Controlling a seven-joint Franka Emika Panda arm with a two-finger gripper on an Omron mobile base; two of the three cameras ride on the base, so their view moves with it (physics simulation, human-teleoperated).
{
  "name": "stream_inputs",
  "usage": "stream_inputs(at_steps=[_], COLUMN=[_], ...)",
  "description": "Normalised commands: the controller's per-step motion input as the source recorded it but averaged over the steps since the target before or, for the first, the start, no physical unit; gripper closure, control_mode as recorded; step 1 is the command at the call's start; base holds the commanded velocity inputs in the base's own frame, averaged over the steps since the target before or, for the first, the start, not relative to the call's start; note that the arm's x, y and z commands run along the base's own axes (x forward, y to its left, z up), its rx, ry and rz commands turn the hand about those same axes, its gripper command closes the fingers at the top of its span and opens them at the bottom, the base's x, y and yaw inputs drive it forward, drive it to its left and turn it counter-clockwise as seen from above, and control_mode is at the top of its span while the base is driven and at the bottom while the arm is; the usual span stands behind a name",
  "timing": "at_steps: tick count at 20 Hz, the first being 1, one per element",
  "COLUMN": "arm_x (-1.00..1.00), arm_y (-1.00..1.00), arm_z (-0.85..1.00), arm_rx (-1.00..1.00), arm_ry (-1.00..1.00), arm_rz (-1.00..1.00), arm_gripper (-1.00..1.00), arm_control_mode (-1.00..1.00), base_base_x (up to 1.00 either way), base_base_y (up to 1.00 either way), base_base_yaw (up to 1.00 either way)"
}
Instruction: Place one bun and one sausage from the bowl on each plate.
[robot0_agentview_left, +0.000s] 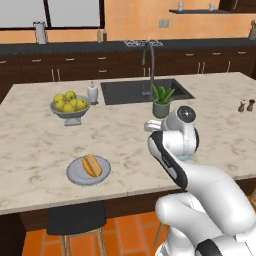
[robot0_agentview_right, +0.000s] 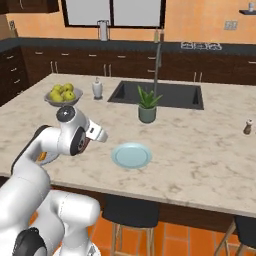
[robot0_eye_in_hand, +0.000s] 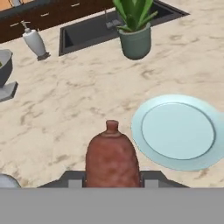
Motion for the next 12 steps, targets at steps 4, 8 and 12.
stream_inputs(at_steps=[4, 8, 12], arm_x=[0.0, 0.0, 0.07], arm_y=[0.0, 0.0, 0.34], arm_z=[0.0, 0.0, 0.02], arm_rx=[0.0, 0.0, -0.02], arm_ry=[0.0, 0.0, 0.0], arm_rz=[0.0, 0.0, 0.02], arm_gripper=[1.0, 1.0, 1.0], arm_control_mode=[1.0, 1.0, -1.0], base_base_x=[0.56, 0.01, 0.22], base_base_y=[0.62, 0.82, 0.19], base_base_yaw=[-0.01, 0.12, -0.02])
